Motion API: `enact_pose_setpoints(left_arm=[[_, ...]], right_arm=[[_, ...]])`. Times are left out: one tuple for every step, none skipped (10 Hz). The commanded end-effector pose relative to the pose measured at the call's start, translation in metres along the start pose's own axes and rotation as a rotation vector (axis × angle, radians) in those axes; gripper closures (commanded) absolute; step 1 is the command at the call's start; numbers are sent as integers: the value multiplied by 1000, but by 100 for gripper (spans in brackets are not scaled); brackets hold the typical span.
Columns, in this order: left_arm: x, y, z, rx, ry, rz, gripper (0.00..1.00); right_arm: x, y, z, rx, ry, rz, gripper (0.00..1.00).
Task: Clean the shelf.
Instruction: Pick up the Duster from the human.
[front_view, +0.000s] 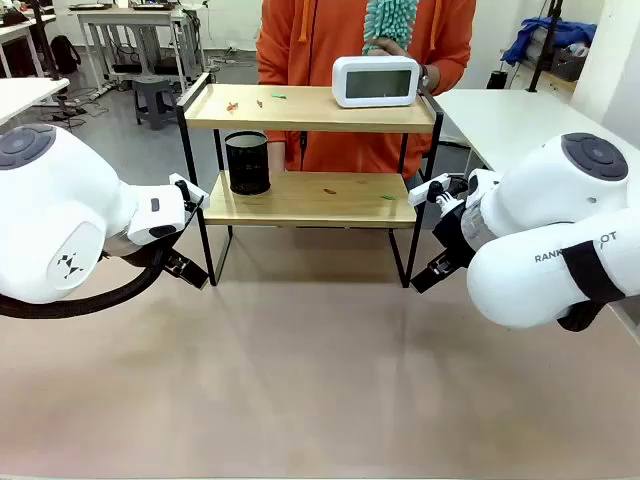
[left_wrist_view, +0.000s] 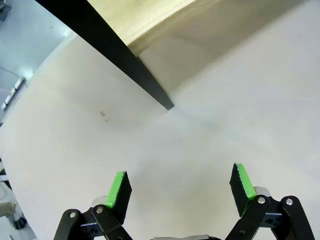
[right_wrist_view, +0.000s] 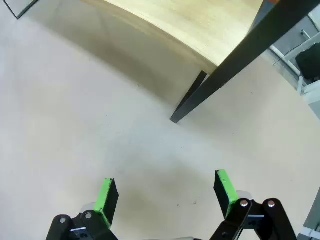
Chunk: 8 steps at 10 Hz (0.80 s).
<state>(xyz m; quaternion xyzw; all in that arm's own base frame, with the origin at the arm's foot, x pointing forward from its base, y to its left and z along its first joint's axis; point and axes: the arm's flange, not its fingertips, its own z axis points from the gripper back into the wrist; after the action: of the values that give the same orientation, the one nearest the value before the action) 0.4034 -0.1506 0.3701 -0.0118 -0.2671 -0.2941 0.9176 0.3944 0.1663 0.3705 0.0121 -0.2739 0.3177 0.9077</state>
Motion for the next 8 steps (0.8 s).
enact_pose_setpoints(left_arm=[[0,0,0,0,-1,0,0],[0,0,0,0,-1,0,0],[0,0,0,0,-1,0,0],[0,0,0,0,-1,0,0],[0,0,0,0,-1,0,0],[0,0,0,0,-1,0,0],[0,0,0,0,-1,0,0],[0,0,0,0,-1,0,0]], right_arm=[[0,0,0,0,0,0,0],[0,0,0,0,0,0,0],[0,0,0,0,0,0,0],[0,0,0,0,0,0,0],[0,0,0,0,0,0,0],[0,0,0,0,0,0,0],[0,0,0,0,0,0,0],[0,0,0,0,0,0,0]])
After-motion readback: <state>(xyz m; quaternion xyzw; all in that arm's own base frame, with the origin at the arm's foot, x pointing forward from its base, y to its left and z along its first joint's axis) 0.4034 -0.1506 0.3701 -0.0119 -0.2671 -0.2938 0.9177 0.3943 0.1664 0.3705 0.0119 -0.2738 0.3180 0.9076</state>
